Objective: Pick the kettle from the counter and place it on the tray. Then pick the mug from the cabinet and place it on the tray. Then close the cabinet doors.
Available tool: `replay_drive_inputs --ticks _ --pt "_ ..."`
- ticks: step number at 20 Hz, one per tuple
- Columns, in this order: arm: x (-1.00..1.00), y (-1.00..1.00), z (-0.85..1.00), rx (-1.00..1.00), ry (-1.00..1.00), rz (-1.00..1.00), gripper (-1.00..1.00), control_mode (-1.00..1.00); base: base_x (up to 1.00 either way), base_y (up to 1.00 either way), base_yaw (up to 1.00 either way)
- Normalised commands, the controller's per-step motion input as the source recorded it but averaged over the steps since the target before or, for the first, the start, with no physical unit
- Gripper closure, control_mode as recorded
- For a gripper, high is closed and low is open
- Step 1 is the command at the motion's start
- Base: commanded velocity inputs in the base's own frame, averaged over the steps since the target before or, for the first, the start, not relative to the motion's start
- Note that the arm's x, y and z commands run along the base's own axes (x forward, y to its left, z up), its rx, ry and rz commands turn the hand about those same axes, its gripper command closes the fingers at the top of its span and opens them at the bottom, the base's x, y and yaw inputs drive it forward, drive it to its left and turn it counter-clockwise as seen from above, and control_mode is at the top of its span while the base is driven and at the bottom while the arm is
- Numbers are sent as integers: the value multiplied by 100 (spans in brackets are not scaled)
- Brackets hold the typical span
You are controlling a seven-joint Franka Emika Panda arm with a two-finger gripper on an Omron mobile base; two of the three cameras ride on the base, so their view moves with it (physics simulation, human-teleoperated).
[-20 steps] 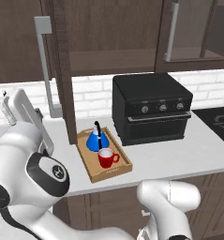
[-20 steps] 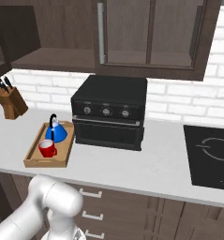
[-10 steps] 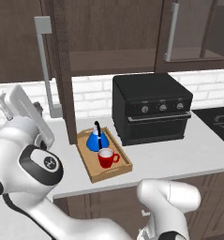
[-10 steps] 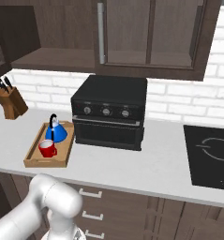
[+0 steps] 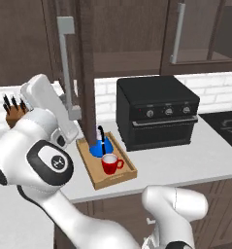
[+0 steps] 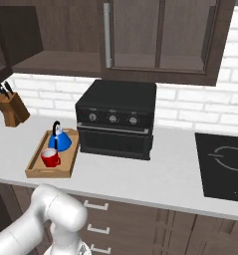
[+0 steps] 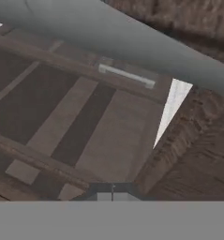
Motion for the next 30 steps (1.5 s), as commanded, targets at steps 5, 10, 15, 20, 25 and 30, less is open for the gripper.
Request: replay_drive_inputs --ticks 5,10,15,20,25,30 --pt "0 -92 13 0 0 -19 100 -100 0 0 0" --pt "9 -96 22 5 -1 -3 100 -100 0 0 0" --pt "47 -88 13 8 0 0 100 -100 0 0 0" --pt "70 -73 0 6 9 1 100 -100 0 0 0" --pt "79 -51 2 3 1 15 100 -100 0 0 0" --pt "75 -38 21 0 -5 27 100 -100 0 0 0"
